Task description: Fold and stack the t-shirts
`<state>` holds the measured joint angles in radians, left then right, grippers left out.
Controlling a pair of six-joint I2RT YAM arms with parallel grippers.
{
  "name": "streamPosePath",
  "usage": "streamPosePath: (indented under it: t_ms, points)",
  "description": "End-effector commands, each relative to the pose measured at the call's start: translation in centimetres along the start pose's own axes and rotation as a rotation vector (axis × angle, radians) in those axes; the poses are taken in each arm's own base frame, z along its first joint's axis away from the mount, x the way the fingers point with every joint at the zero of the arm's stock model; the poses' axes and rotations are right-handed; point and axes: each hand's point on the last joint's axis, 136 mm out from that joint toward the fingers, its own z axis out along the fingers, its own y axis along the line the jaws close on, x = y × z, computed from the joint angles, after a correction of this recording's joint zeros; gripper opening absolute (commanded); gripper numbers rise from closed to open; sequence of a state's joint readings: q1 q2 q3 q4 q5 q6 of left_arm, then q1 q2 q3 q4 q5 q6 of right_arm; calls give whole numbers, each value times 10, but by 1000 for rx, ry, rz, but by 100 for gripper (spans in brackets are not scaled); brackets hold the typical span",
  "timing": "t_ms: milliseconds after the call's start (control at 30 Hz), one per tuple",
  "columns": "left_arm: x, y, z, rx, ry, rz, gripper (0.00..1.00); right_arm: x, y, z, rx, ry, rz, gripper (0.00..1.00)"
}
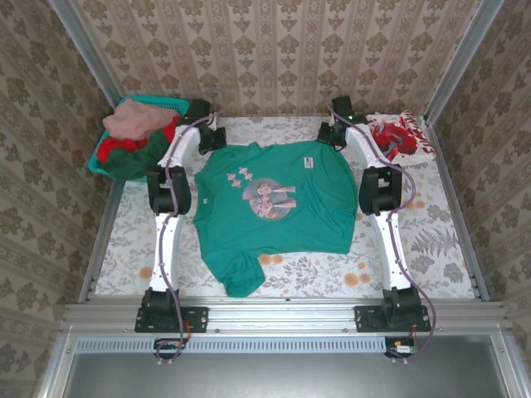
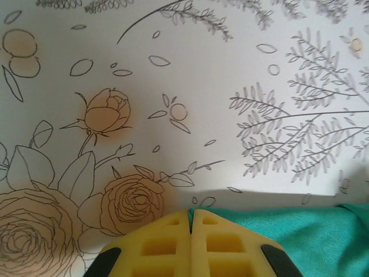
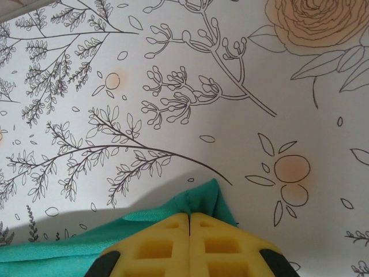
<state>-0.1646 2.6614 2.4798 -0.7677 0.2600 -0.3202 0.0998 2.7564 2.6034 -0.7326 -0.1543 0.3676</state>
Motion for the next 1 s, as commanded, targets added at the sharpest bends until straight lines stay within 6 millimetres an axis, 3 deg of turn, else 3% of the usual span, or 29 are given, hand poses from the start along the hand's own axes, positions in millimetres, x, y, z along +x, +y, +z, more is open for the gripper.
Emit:
streamPosePath:
  t_ms: [0, 133, 300, 467, 667, 967]
  points:
    - [-47, -38, -71, 86, -145, 32, 0, -36, 20, -48, -47, -89, -26, 0]
    - [-59, -54, -105, 140, -190, 32, 0, -49, 32, -80, -94, -113, -49, 0]
    - [-41, -62, -128, 175, -184, 44, 0, -33, 39, -101, -126, -66, -90, 0]
    - [-1, -51, -146, 165, -189, 40, 0, -3, 30, -112, -116, -29, -137, 0]
    - [56, -31, -149, 120, -156, 45, 0, 45, 18, -125, -121, 14, -175, 0]
    - [111, -16, -155, 100, -126, 22, 0, 89, 4, -138, -119, 19, -160, 0]
